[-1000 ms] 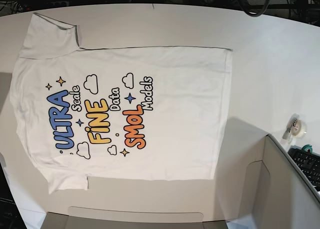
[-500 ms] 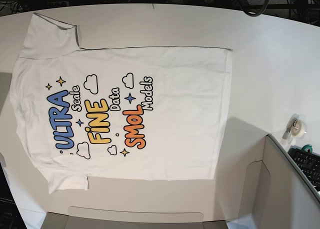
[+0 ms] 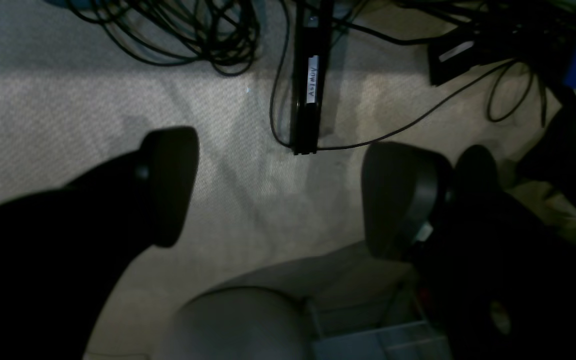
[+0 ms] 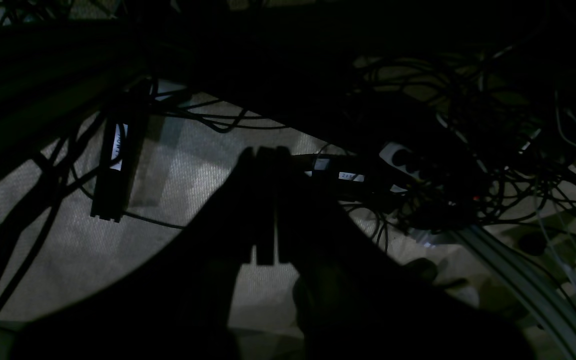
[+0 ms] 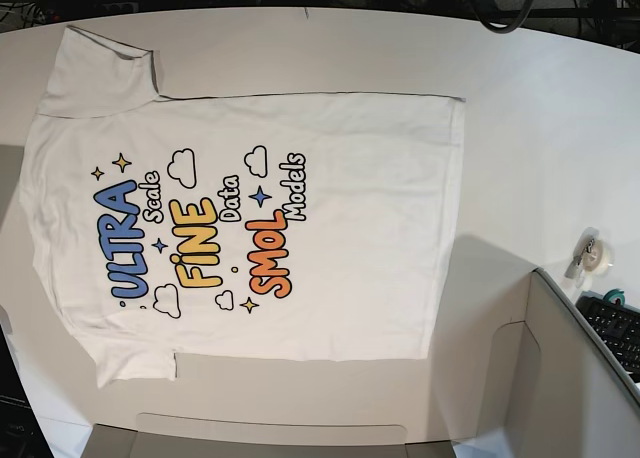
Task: Layout the t-shirt on the table in an organized manner, then fold the t-shirt properly
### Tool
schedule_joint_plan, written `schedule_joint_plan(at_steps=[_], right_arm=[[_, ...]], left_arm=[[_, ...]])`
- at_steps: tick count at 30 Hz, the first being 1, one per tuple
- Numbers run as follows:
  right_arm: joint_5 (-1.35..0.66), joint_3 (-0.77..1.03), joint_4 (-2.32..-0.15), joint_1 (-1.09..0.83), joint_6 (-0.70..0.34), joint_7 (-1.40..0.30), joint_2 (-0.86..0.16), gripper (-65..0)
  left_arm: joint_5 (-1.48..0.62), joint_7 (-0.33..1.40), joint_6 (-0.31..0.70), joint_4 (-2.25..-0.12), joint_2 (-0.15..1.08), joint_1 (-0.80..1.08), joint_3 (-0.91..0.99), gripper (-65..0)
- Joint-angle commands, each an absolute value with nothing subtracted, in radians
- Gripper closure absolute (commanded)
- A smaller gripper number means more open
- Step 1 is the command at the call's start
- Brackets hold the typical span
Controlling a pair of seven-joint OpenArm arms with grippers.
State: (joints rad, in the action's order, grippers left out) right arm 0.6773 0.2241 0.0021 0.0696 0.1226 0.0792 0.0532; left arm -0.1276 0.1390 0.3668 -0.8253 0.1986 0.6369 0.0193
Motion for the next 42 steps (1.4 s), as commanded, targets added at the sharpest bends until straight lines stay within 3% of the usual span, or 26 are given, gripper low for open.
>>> schedule_joint_plan(at_steps=[1, 23, 42], right_arm=[[0.677, 0.225, 0.000, 0.073, 0.125, 0.084, 0.056, 0.0], [0.677, 0.225, 0.000, 0.073, 0.125, 0.084, 0.056, 0.0], [0.677, 0.225, 0.000, 0.073, 0.125, 0.084, 0.056, 0.0]], left_arm=[[-0.128, 0.140, 0.367, -0.803, 0.203, 0.638, 0.019, -48.5], [-0.130, 0.139, 0.364, -0.460, 0.202, 0.404, -0.058, -48.5], [-0.130, 0.139, 0.364, -0.447, 0.200, 0.369, -0.176, -48.5]])
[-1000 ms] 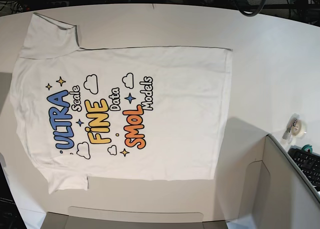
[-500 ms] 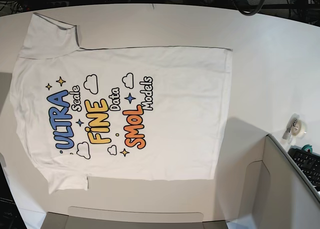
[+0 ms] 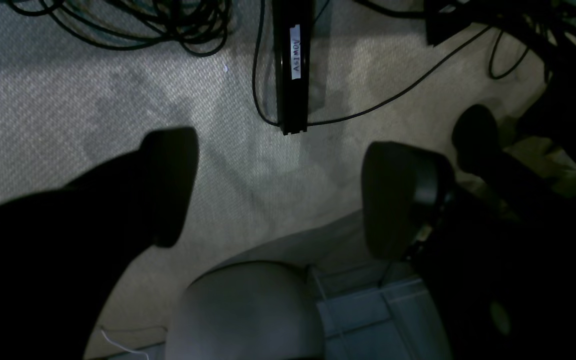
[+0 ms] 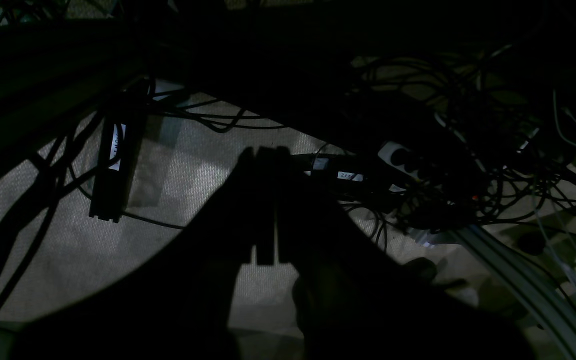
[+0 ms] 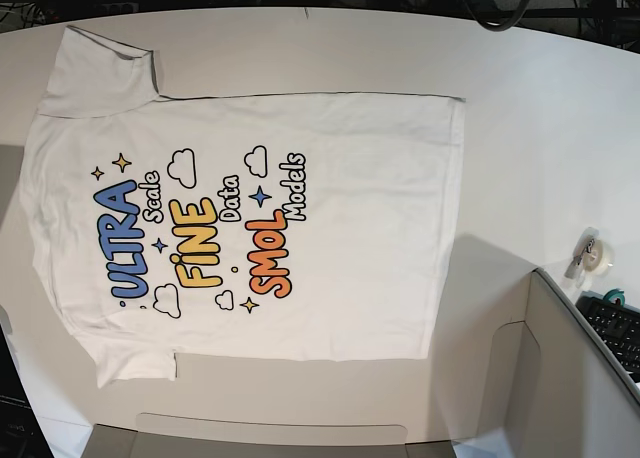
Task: Layout the t-shirt on the table in an organized manner, then fold the t-shirt properly
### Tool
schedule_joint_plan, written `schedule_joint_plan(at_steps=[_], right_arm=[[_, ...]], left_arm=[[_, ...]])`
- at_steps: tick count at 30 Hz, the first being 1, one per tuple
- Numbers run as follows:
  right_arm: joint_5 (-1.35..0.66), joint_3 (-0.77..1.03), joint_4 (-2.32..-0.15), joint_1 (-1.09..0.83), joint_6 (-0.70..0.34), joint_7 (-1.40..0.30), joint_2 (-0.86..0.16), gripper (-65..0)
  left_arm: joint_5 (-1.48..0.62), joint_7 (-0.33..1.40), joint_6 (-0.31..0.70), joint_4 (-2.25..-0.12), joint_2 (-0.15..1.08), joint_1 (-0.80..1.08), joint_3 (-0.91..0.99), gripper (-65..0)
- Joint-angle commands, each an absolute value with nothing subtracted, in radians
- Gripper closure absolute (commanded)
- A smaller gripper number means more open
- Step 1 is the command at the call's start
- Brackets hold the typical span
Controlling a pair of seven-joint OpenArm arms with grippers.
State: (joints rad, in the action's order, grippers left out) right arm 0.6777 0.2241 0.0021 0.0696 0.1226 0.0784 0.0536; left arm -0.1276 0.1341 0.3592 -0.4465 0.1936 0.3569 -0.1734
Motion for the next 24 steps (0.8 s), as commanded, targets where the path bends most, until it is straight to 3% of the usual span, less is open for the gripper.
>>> schedule_joint_plan(at_steps=[1, 7, 16, 24], right_arm=[[0.677, 0.225, 0.000, 0.073, 0.125, 0.084, 0.056, 0.0], [0.677, 0.225, 0.000, 0.073, 0.125, 0.085, 0.056, 0.0], [0.677, 0.225, 0.000, 0.073, 0.125, 0.085, 0.061, 0.0], [0.677, 0.225, 0.000, 0.073, 0.125, 0.084, 0.054, 0.0]], left_arm=[[-0.130, 0.139, 0.364, -0.447, 0.199, 0.369, -0.176, -48.5], [-0.130, 0.139, 0.364, -0.433, 0.182, 0.354, -0.177, -48.5], [-0.130, 0.139, 0.364, -0.162, 0.171, 0.203, -0.177, -48.5], [-0.130, 0.096, 0.363, -0.148, 0.171, 0.188, -0.177, -48.5]])
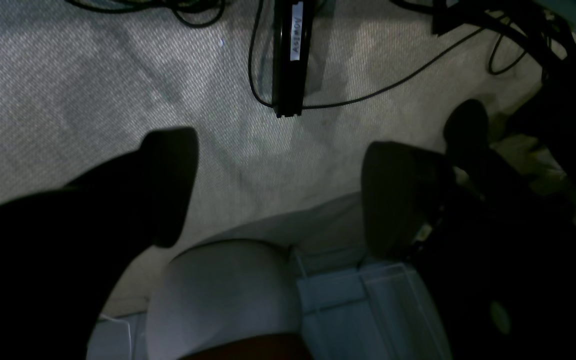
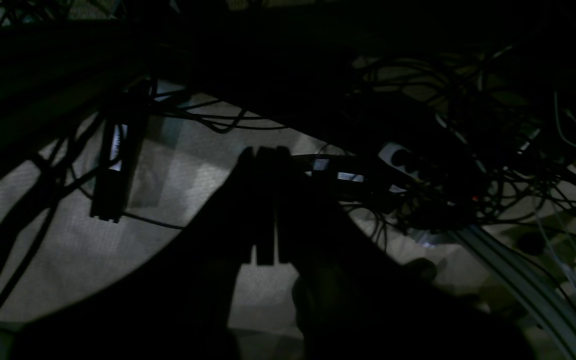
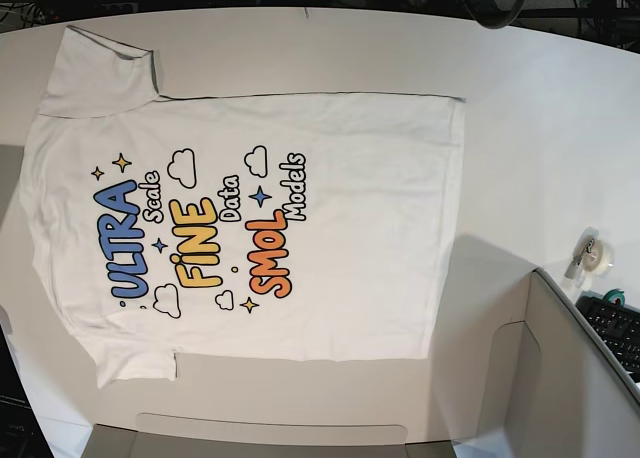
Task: Layout the t-shirt on the table in an organized manner, then fold the t-shirt properly
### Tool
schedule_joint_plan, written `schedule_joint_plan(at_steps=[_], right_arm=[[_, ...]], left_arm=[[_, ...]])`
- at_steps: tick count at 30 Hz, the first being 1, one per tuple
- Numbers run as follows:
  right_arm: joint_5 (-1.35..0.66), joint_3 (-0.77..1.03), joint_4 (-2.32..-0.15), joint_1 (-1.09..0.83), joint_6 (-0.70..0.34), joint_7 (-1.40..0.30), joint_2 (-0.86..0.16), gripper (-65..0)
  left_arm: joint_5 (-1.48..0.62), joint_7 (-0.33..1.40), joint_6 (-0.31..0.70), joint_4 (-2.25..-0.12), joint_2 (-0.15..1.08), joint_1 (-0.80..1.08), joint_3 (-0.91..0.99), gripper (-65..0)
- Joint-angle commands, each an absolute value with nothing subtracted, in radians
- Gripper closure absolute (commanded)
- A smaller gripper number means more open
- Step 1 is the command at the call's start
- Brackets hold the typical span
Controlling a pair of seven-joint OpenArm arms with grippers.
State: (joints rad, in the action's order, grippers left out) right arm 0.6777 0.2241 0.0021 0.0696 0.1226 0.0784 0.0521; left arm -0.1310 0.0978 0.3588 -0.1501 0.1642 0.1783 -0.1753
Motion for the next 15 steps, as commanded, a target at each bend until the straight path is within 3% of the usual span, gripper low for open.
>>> schedule_joint_plan(at_steps=[1, 15], right_arm=[[0.677, 0.225, 0.000, 0.073, 0.125, 0.084, 0.054, 0.0], [0.677, 0.225, 0.000, 0.073, 0.125, 0.084, 0.054, 0.0]], left_arm=[[-0.130, 0.076, 0.363, -0.148, 0.171, 0.188, -0.177, -48.5], [-0.130, -0.001, 0.363, -0.147, 0.153, 0.186, -0.177, -48.5]])
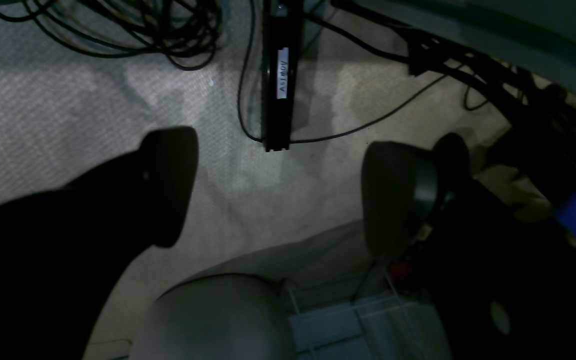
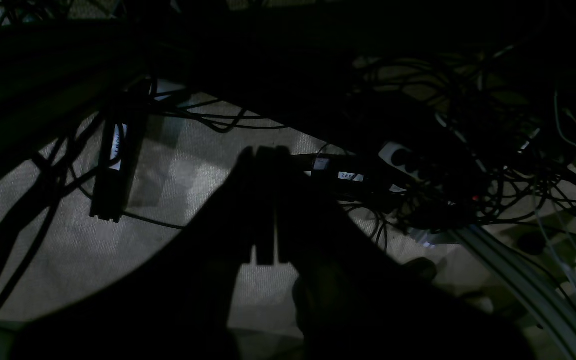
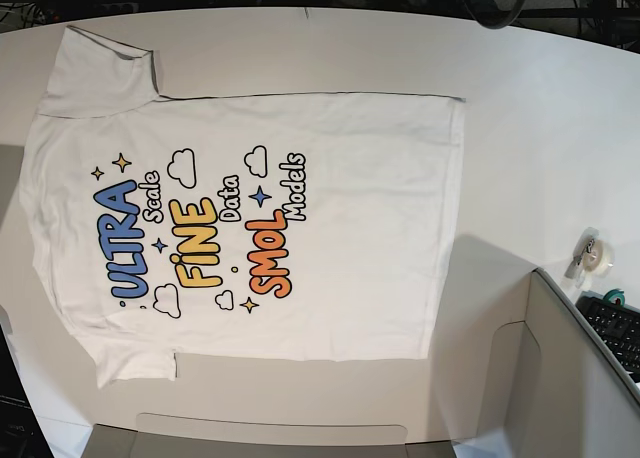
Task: Layout the t-shirt on the table in an organized manner, then fold the t-shirt properly
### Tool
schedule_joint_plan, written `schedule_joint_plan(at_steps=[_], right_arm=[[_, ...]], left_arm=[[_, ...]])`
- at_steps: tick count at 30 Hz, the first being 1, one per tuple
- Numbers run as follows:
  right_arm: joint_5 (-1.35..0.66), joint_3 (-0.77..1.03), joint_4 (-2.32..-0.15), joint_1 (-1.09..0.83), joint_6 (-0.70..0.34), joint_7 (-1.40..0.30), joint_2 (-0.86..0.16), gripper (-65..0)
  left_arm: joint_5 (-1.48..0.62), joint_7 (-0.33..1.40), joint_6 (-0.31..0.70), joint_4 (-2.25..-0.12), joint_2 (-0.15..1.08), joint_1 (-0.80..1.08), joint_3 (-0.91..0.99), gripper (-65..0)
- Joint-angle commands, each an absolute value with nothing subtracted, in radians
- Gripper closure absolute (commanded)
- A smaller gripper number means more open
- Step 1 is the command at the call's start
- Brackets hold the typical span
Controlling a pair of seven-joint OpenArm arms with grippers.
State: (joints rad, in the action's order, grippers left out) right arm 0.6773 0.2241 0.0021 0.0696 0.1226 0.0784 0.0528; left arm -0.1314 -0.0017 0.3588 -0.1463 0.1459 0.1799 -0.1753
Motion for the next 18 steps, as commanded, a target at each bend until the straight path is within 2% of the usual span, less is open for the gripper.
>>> schedule_joint_plan(at_steps=[1, 18], right_arm=[[0.677, 0.225, 0.000, 0.073, 0.125, 0.084, 0.056, 0.0], [0.677, 0.225, 0.000, 0.073, 0.125, 0.084, 0.056, 0.0]], left_arm=[[-0.130, -0.001, 0.363, -0.147, 0.153, 0.186, -0.177, -48.5], [-0.130, -0.007, 0.363, -0.147, 0.156, 0.134, -0.174, -48.5]])
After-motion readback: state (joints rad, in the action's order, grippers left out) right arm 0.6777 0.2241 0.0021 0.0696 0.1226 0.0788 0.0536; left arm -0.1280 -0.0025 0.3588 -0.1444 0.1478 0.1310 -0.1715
